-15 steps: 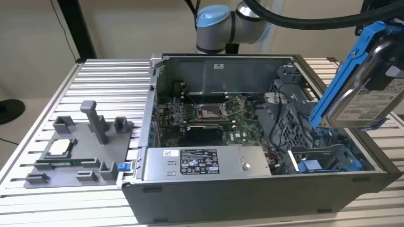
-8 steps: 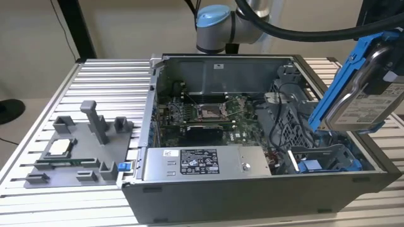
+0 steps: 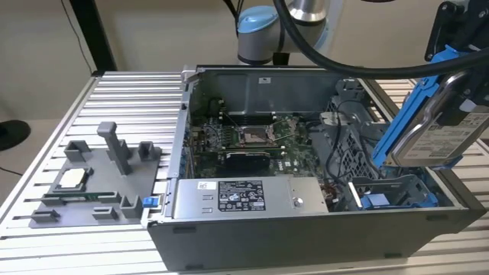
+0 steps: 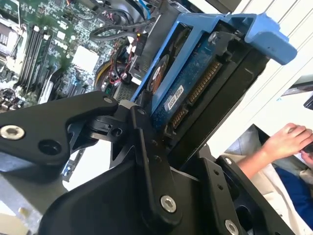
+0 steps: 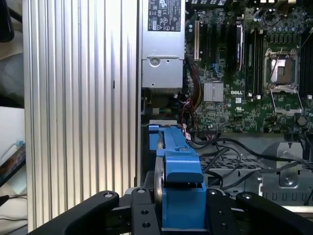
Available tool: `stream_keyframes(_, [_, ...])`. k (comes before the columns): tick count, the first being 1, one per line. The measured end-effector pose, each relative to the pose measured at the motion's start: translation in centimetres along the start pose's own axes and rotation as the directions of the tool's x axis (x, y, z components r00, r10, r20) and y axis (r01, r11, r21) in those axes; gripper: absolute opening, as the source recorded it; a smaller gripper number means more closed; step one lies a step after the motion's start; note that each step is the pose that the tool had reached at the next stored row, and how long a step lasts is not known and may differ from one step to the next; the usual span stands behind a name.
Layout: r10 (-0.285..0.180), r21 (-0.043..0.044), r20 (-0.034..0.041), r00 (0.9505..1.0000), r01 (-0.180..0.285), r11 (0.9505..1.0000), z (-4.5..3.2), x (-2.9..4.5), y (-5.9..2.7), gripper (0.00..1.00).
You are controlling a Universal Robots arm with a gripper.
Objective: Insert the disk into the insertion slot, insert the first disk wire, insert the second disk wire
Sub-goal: 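Insert the disk into the insertion slot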
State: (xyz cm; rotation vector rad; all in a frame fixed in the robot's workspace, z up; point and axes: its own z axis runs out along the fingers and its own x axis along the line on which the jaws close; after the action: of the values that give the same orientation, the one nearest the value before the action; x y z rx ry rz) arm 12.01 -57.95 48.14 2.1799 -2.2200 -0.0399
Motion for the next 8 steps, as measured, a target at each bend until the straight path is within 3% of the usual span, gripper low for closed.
stream_keyframes(8, [0.0,0.0,0.0002,1.0,0.0,1.0,0.04,0.0,0.0,0.0])
